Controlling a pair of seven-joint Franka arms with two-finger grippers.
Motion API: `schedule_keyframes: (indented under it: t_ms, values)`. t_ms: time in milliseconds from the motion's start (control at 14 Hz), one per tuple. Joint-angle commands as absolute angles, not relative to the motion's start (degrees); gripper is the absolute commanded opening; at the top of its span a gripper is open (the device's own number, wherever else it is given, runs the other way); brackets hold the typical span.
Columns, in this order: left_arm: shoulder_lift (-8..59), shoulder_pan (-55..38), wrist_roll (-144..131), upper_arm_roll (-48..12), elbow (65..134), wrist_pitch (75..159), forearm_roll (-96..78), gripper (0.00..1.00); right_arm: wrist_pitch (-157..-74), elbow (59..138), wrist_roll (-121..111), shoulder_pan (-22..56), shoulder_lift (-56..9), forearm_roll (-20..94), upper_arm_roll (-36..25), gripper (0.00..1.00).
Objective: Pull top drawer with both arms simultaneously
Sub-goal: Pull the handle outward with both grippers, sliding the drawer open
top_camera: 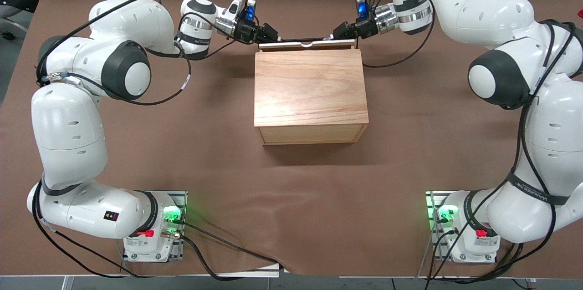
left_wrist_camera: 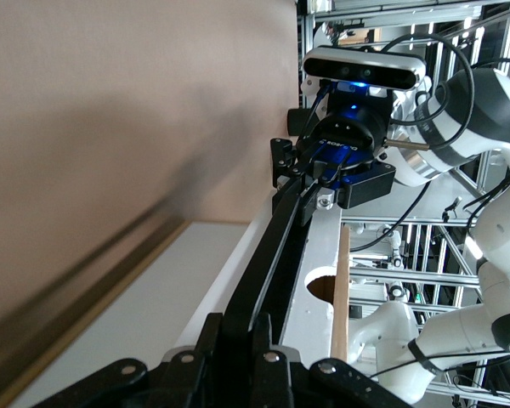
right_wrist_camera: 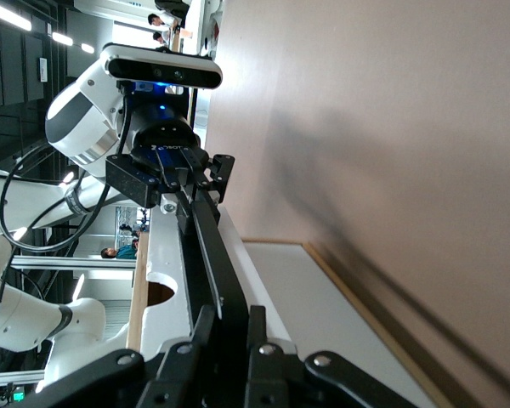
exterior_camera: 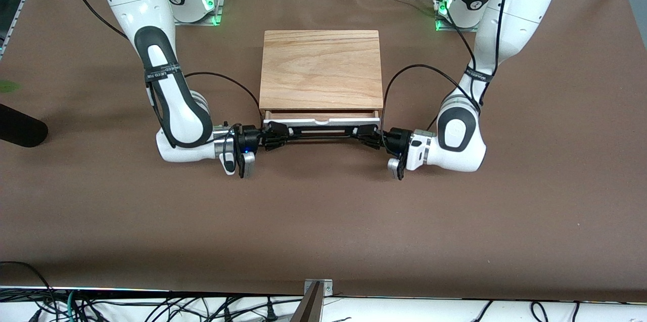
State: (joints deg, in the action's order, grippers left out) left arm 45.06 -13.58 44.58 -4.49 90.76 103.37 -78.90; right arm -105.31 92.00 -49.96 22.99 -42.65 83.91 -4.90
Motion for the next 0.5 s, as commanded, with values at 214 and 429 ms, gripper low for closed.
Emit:
schedule_keyframes:
  t_ms: [214,429]
  values:
    - [55.80,-12.22,37.63,-3.87,75.07,107.39,-79.45,0.00,-105.82,77.45,-45.89,20.65,-49.74,85.25,-4.57,0.01]
    - [59.58,-12.04,36.48,-3.61,68.93,109.16,-79.45,0.00,-106.78,73.23,-43.34,20.57,-51.94,85.34,-4.57,0.02]
